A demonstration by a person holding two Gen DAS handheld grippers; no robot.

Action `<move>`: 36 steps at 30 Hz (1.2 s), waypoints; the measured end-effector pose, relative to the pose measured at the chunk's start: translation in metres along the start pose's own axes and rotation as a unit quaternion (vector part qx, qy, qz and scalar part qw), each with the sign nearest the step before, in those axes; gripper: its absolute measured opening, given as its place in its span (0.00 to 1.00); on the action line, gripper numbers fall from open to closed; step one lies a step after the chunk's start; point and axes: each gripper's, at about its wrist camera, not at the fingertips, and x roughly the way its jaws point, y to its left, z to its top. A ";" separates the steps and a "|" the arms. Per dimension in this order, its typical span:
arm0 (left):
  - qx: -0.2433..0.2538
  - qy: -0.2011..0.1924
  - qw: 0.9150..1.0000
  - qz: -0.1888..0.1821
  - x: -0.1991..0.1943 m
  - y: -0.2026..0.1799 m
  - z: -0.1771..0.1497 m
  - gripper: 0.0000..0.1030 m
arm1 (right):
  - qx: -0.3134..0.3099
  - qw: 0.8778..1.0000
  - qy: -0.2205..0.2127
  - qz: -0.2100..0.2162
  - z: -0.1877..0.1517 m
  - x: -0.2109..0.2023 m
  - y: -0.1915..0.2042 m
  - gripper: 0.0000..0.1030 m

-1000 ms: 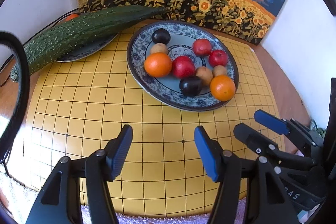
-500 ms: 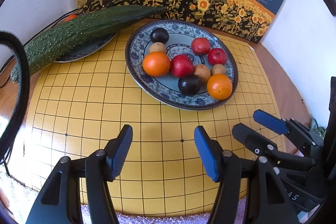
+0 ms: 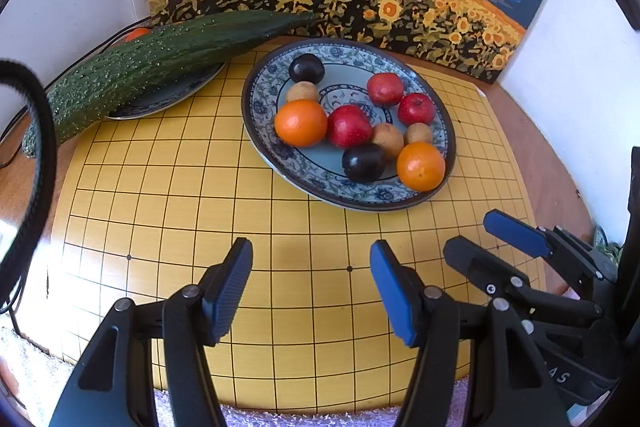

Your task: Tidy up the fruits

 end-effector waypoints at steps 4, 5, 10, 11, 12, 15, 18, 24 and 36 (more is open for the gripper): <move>0.000 -0.001 1.000 0.001 0.000 0.001 0.001 0.62 | 0.000 1.000 0.000 0.000 0.000 0.000 0.000 0.56; 0.000 -0.001 1.000 0.001 0.000 0.001 0.001 0.62 | 0.000 1.000 0.000 0.000 0.000 0.000 0.000 0.56; -0.003 -0.001 1.000 0.004 0.000 0.003 0.002 0.63 | 0.001 1.000 0.001 -0.001 0.000 0.000 0.000 0.56; -0.004 -0.001 1.000 0.006 0.000 0.002 0.001 0.63 | 0.001 1.000 0.001 -0.001 0.000 0.000 0.001 0.56; -0.004 -0.001 1.000 0.007 0.000 0.003 0.001 0.63 | 0.001 1.000 0.001 0.000 0.000 0.000 0.001 0.56; -0.003 -0.001 1.000 0.008 0.000 0.002 0.002 0.63 | 0.001 1.000 0.001 -0.001 0.000 0.000 0.002 0.56; -0.003 -0.001 1.000 0.008 0.000 0.002 0.001 0.63 | 0.001 1.000 0.001 -0.001 0.000 0.000 0.001 0.56; -0.003 -0.001 1.000 0.007 0.001 0.002 0.001 0.63 | 0.001 1.000 0.000 -0.001 0.001 0.000 0.002 0.56; -0.004 0.000 1.000 0.008 0.002 0.001 0.001 0.63 | 0.001 1.000 0.001 -0.001 0.001 0.000 0.002 0.56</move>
